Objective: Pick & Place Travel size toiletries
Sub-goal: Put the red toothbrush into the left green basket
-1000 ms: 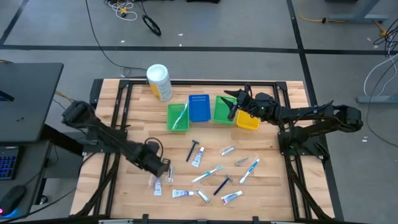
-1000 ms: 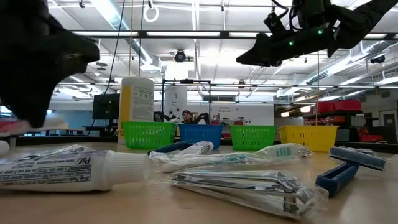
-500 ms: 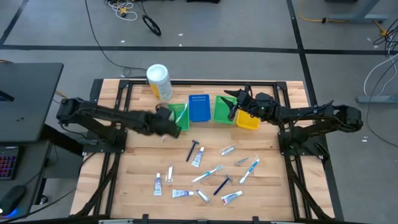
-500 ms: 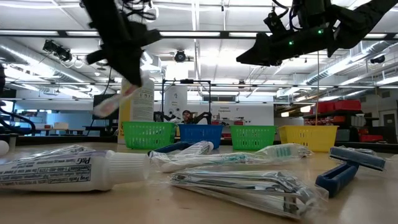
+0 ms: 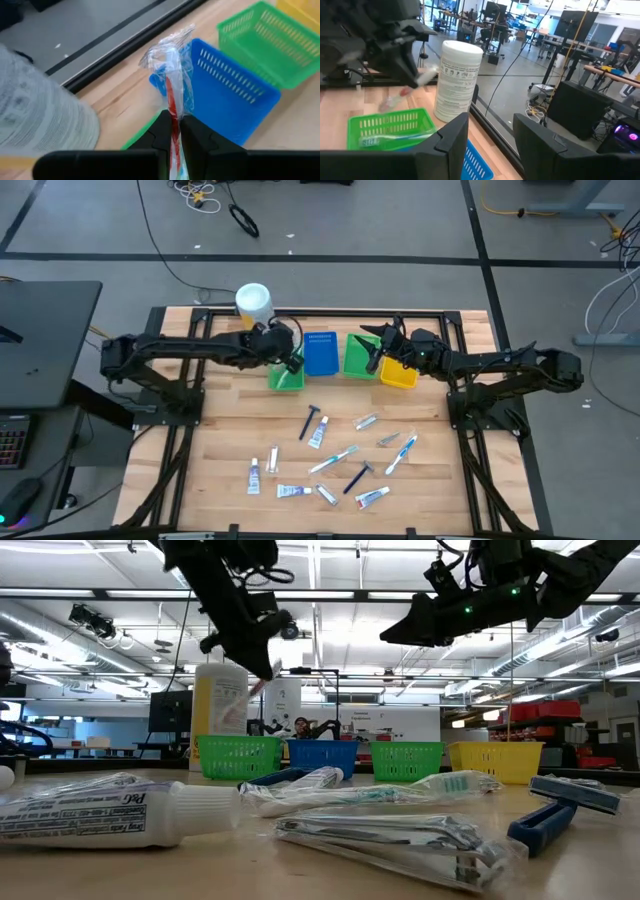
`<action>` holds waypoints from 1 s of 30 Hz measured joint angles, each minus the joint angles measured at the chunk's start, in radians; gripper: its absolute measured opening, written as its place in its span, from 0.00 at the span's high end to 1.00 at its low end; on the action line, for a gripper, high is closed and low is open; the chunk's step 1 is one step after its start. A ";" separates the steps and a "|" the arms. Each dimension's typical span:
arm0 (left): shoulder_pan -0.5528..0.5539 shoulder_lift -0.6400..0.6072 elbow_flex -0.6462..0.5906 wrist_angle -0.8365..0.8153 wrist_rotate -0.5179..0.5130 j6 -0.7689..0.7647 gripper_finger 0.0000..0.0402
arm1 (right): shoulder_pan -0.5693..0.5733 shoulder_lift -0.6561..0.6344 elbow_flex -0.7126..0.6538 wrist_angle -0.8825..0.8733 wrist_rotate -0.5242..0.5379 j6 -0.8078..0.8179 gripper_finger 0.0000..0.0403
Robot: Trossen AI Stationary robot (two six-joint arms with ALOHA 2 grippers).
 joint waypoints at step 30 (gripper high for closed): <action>0.052 0.181 0.000 -0.047 0.204 -0.231 0.82 | 0.001 0.000 0.000 -0.019 -0.052 0.034 0.59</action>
